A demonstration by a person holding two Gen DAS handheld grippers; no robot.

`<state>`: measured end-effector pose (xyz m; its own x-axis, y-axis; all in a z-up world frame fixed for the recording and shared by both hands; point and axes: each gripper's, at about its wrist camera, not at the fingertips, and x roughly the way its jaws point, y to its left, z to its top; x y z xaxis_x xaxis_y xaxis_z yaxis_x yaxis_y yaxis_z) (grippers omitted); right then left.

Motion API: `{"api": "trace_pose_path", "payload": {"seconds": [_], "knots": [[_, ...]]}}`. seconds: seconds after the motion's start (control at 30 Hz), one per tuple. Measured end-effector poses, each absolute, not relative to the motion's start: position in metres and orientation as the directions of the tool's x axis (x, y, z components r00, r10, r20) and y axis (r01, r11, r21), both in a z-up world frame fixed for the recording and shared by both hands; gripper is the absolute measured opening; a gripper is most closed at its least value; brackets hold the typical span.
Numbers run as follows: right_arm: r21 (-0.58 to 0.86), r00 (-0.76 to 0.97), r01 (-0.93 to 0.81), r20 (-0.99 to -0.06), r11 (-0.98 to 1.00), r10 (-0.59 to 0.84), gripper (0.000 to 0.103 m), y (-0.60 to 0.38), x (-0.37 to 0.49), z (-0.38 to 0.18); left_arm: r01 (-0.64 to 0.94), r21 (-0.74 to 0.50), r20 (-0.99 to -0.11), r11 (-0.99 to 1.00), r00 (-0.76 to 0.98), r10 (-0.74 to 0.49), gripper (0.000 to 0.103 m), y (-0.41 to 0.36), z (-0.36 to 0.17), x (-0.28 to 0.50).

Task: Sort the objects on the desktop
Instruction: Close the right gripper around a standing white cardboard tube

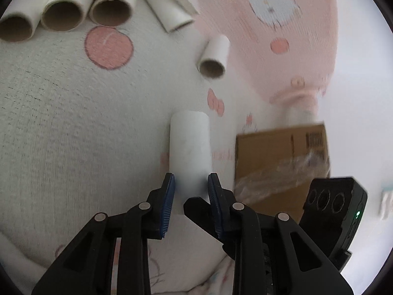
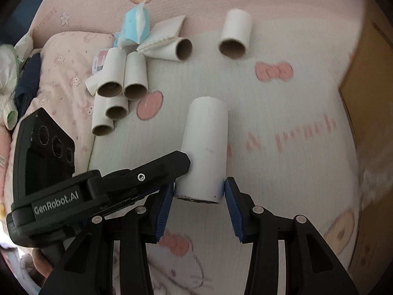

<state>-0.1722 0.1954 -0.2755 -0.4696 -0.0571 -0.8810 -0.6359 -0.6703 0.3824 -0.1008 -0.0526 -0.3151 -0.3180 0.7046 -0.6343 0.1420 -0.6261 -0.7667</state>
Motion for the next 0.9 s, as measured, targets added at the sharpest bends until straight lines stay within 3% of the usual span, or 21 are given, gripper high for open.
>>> {"api": "trace_pose_path", "payload": {"seconds": [0.27,0.43,0.5,0.7,0.9], "knots": [[0.423,-0.496,-0.661,-0.866,-0.62,-0.062,0.041,0.181,-0.137,-0.277,0.065,-0.731,-0.668,-0.679,-0.272,0.693,0.031,-0.037,-0.303,-0.087],[0.438,-0.506,-0.658,-0.86,-0.612,-0.071,0.043,0.18,-0.133,-0.271,0.06,-0.748,-0.648,-0.661,-0.278,0.709,0.046,-0.042,-0.302,-0.093],[0.457,-0.512,-0.656,-0.854,-0.601,-0.091,0.047,0.181,-0.139,-0.273,0.085,-0.756,-0.645,-0.648,-0.264,0.718,0.046,-0.045,-0.31,-0.098],[0.395,-0.447,-0.665,-0.891,-0.634,-0.087,0.048,0.179,-0.156,-0.291,0.136,-0.761,-0.645,-0.634,-0.259,0.719,0.046,-0.054,-0.327,-0.109],[0.403,-0.437,-0.668,-0.893,-0.626,-0.108,0.048,0.183,-0.163,-0.305,0.147,-0.773,-0.633,-0.617,-0.229,0.739,0.038,-0.05,-0.336,-0.113]]}}
